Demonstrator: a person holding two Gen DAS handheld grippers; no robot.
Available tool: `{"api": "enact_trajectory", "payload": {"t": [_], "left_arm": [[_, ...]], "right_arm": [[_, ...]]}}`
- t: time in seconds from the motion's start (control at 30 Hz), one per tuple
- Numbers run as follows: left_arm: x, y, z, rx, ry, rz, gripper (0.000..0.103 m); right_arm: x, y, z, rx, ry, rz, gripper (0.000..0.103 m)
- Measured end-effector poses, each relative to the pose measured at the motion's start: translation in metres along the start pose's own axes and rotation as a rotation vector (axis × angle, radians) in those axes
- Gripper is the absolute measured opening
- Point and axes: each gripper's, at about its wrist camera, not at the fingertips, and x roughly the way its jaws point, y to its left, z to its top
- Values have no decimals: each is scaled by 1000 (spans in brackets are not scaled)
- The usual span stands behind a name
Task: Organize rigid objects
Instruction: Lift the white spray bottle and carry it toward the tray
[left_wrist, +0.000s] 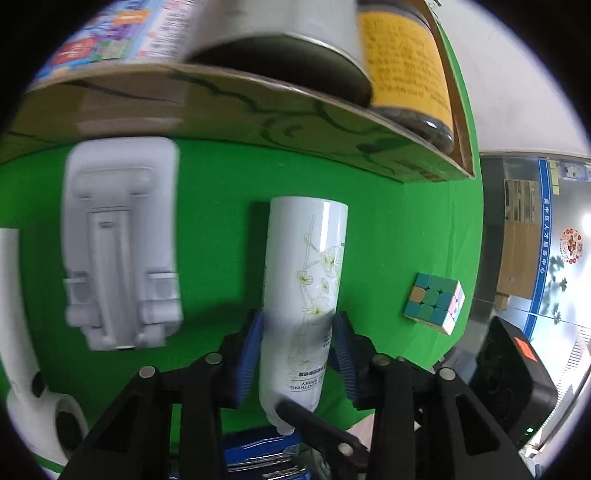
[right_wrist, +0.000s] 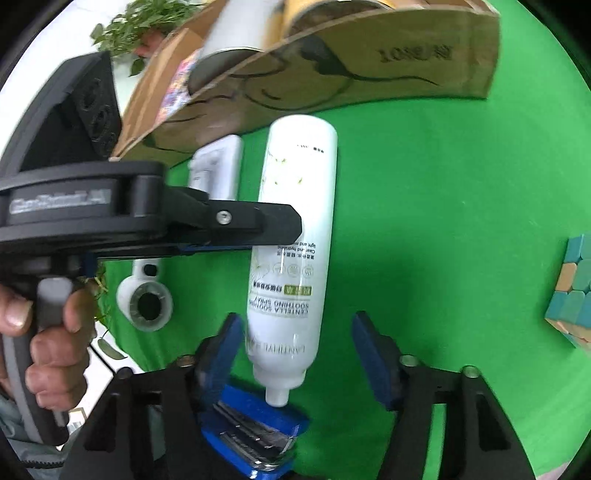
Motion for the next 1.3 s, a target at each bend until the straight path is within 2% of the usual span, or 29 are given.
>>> {"api": "enact_trajectory", "payload": {"t": [0.03,0.07,0.2,0.3,0.37,0.4,0.43,0.47,0.5,0.57,0.6,0.7,0.77,0.8,0.83,0.87,1.0,1.17,1.23,1.3], "left_arm": [[2,-4,-1,7,2,3,37],[4,-7,-1,16,7,7,37],[3,-21,0,55,4,38,36],[-18,-40,1,84,-46,41,34],[-37,-55,1,114,-87,37,25],[-48,-65,0,135,-109,36,2],[-60,-78,-2,155,-118,-13,0],[-67,-89,-5,172,-124,-52,0],[-74,-102,-7,206,-136,-65,0],[-83,-131,-13,285,-167,-36,0],[-86,-135,-14,286,-175,-41,0],[-96,-119,-11,193,-226,-20,2],[-105,-90,-10,105,-253,-30,15],[-108,-75,-11,64,-255,-37,28],[-109,-62,-13,30,-248,-47,35],[-105,-50,-17,-3,-235,-49,36],[-77,-21,-28,-110,-136,-71,36],[-28,-15,-33,-183,7,-203,36],[-6,-15,-32,-203,69,-268,47],[12,-14,-31,-237,112,-274,49]], "right_arm": [[-2,-5,1,10,5,6,52],[-1,-8,1,22,12,18,44],[-4,-12,5,40,13,12,44],[-21,-5,7,25,-47,11,43],[-44,0,9,12,-104,7,43],[-57,4,11,1,-132,-12,43],[-73,6,13,-6,-163,-27,43],[-93,10,16,-21,-196,1,43],[-104,14,17,-31,-220,12,43],[-135,33,18,-126,-302,-11,42],[-140,39,22,-155,-305,-25,42],[-136,39,29,-170,-284,-85,42],[-115,22,29,-130,-239,-138,42],[-111,12,26,-109,-255,-123,42],[-113,6,24,-95,-267,-98,42],[-114,-2,21,-79,-263,-80,42],[-115,-13,7,-64,-227,-57,43],[-107,-19,-32,-62,-149,-68,45],[-99,-28,-49,-38,-109,-82,46],[-85,-34,-56,-17,-68,-121,45]]}}
